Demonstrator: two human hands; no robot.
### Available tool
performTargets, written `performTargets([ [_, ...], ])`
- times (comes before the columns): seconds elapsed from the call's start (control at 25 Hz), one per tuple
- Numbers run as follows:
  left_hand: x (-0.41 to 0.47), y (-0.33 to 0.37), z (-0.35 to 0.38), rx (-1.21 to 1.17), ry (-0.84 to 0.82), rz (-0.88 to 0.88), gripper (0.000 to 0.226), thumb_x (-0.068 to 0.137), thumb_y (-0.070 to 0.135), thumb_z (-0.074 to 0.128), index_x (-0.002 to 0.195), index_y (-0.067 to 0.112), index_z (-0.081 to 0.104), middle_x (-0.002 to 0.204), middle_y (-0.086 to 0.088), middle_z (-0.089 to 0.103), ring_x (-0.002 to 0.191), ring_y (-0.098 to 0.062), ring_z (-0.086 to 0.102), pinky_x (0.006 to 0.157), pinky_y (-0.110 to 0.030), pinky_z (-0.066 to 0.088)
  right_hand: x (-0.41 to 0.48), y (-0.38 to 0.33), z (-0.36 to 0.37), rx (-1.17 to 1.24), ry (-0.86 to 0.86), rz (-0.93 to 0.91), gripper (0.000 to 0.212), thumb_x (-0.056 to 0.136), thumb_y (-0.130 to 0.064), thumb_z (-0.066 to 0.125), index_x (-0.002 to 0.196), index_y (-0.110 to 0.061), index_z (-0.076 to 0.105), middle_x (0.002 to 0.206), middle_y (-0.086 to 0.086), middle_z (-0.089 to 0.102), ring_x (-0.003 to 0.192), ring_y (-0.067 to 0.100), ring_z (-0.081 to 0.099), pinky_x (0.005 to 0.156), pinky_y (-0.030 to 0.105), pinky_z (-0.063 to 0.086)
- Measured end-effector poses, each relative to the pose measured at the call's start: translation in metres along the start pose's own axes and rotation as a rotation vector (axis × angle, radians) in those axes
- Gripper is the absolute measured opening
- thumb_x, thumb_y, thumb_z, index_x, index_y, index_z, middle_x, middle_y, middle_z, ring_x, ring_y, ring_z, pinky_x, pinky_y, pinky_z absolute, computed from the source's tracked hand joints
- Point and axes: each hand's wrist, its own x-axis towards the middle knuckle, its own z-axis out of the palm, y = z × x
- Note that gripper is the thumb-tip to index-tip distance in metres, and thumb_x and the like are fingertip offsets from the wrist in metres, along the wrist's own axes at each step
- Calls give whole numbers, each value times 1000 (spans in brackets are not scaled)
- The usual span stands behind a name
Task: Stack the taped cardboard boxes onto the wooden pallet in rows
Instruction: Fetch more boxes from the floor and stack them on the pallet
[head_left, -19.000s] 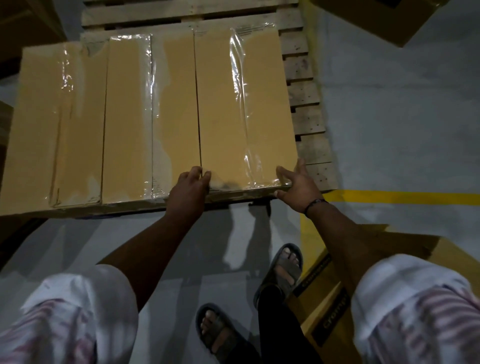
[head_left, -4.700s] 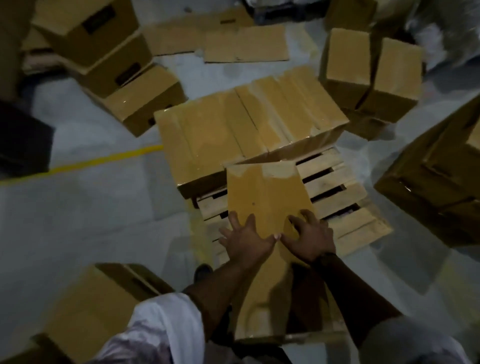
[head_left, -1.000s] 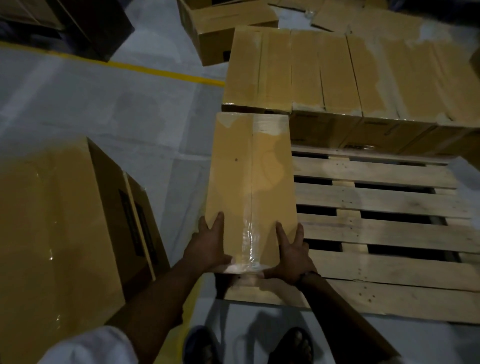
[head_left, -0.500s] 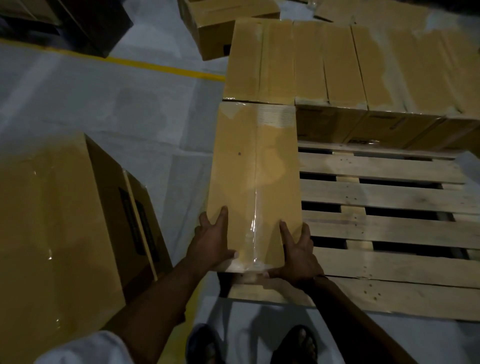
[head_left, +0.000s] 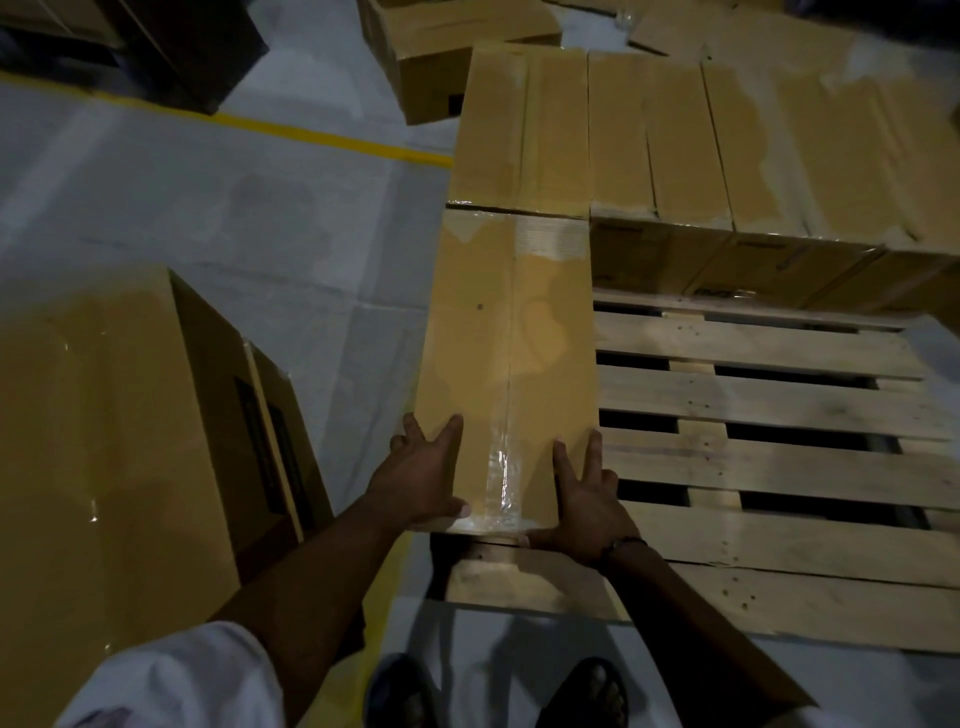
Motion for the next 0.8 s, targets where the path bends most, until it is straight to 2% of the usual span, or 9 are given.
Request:
performTargets([
  [0.2,2,4,-1,94,-73,-6,140,72,55,88,159,35,-20,157,-42,-22,147,-62,8,112,-63,37,2,-5,7,-36,-26,41,153,57,-79,79,154,-29,-29,147,13,-55,140,48,16,105,54,44],
  [0.32,-2,5,-3,114,-91,-17,139,75,53,86,159,33,-22,158,-37,-27,149,-58,8,113,-60,38,0,-11,-1,-68,-42,86,146,59,-85,72,157,-27,-20,156,14,-43,145,48,10,107,60,39],
  [0.44,-20,2,-8,86,9,-56,120,82,53,80,164,26,-3,167,-25,-16,152,-51,11,117,-56,33,-9,-26,-14,-77,45,62,112,71,-85,58,156,-27,16,167,14,-11,148,45,5,111,62,27],
  [0.52,-41,-1,-17,43,98,-72,102,89,52,73,164,23,10,170,-19,-8,152,-46,14,120,-51,28,-19,-38,-22,-70,161,5,89,79,-77,55,150,-27,34,166,13,9,147,42,11,111,58,26],
  [0.64,-77,-15,-28,18,227,-59,77,96,46,63,160,22,29,171,-13,9,151,-40,22,120,-45,26,-32,-63,-25,-36,224,-45,70,87,-64,57,145,-26,46,161,10,27,143,38,21,109,52,29],
  [0.8,-124,-49,-39,-94,367,-137,60,96,46,62,151,27,47,167,-8,26,143,-36,38,115,-45,36,-46,-115,-16,12,197,-163,58,89,-55,61,139,-26,55,155,6,37,138,34,28,107,49,32],
])
